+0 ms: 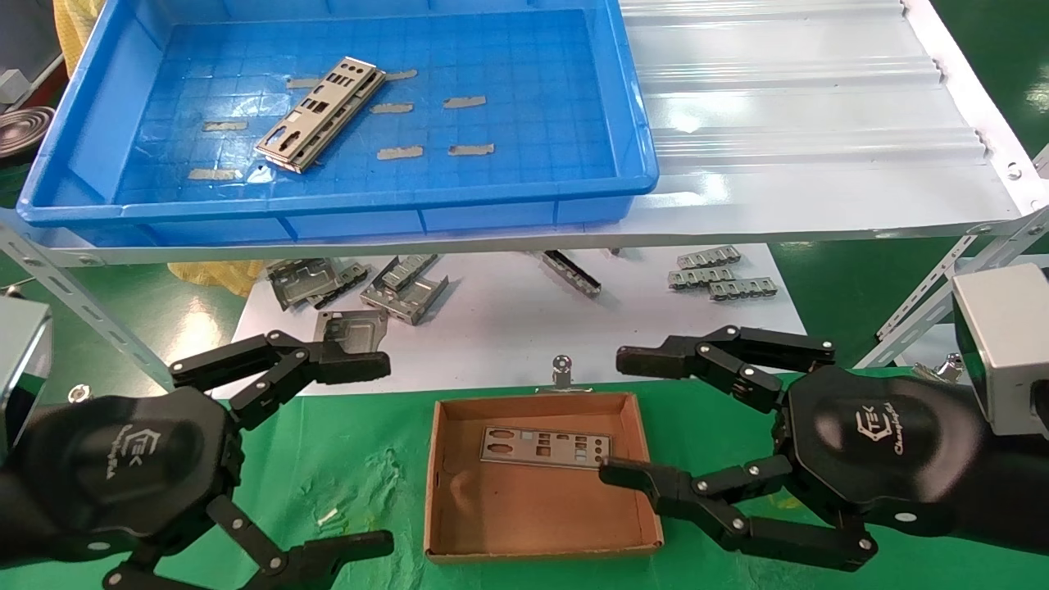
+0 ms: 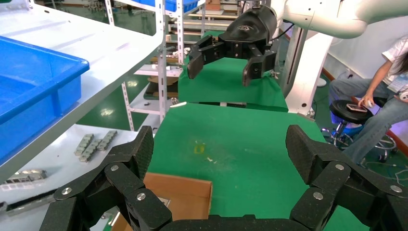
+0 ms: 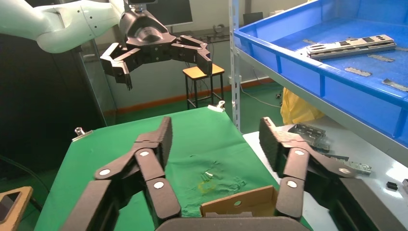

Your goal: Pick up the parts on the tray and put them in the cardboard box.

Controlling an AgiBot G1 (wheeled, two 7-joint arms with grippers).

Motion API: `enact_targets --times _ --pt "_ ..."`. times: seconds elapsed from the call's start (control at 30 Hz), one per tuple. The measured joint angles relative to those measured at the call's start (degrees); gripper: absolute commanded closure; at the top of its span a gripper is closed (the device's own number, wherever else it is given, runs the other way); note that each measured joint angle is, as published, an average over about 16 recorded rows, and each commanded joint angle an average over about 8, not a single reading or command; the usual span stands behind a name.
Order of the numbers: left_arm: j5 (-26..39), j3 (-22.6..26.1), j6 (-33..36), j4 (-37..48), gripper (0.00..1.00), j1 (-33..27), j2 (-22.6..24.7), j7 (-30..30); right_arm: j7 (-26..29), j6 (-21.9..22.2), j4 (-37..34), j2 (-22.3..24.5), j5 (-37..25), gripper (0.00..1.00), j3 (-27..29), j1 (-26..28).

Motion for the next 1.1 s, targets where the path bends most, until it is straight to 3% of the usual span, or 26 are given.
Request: enact_targets --times 1.1 --pt "1.28 0.29 -0.49 0.50 0.00 -1.83 0.41 -0.10 0.00 0.00 0.00 0.00 0.00 1.00 0.00 0.00"
